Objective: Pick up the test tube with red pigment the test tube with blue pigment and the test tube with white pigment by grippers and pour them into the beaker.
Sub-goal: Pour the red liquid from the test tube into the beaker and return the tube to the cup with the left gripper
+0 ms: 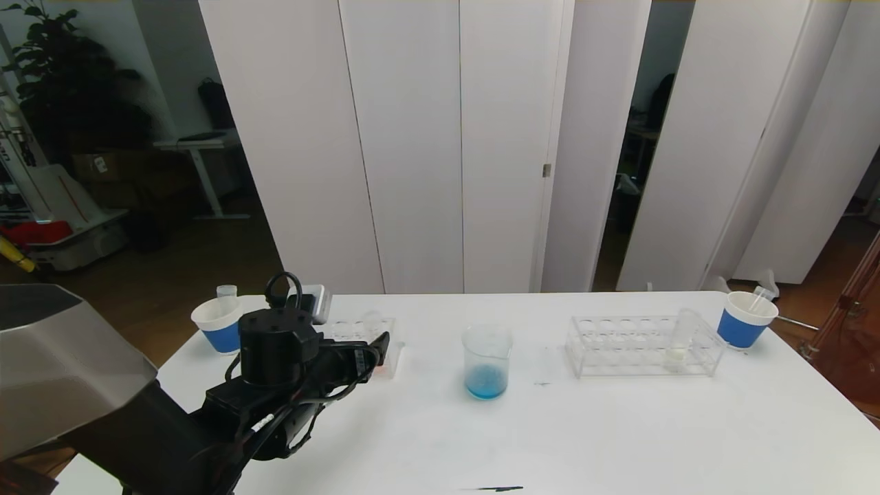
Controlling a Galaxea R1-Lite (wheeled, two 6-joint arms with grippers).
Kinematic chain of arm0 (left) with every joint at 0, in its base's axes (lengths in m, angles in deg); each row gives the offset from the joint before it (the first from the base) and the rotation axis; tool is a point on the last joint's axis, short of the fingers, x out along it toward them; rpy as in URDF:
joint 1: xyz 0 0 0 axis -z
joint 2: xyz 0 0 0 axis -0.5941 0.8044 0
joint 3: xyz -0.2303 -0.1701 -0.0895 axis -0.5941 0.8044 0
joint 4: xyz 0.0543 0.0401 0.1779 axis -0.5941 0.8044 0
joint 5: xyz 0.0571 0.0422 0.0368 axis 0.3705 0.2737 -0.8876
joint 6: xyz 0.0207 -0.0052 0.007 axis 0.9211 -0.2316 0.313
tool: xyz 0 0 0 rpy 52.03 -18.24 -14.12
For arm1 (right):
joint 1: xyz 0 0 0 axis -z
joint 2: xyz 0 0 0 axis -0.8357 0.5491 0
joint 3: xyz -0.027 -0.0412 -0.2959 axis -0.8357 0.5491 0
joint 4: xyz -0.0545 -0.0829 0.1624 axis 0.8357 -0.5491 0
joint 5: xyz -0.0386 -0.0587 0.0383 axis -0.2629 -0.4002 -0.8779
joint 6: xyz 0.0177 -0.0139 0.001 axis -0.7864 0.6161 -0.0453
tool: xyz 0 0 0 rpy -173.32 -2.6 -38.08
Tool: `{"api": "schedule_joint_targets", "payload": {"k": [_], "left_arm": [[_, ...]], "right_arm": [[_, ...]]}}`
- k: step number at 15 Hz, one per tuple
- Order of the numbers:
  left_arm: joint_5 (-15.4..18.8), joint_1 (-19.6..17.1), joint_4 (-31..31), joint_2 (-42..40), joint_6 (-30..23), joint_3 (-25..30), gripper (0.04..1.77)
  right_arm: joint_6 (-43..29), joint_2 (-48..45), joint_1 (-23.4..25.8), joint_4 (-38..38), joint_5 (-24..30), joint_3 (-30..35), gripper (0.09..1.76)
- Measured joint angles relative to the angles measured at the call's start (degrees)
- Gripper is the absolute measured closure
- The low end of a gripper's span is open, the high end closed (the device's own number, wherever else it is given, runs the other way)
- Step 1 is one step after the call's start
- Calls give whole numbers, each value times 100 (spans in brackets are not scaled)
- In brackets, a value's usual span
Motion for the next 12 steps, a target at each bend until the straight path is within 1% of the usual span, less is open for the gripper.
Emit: {"api": "schedule_joint_targets", "payload": {"k": [5, 9, 12], "left_arm": [[-111, -11, -193, 452, 11, -378, 6], [-375, -57, -283, 914, 16, -855, 6], [-500, -96, -284, 1254, 13, -1154, 6]], "right_arm": [[0, 0, 0, -2, 0, 0, 10], [-2, 0, 0, -2, 2, 0, 10], [0, 0, 0, -2, 2, 0, 10]]}}
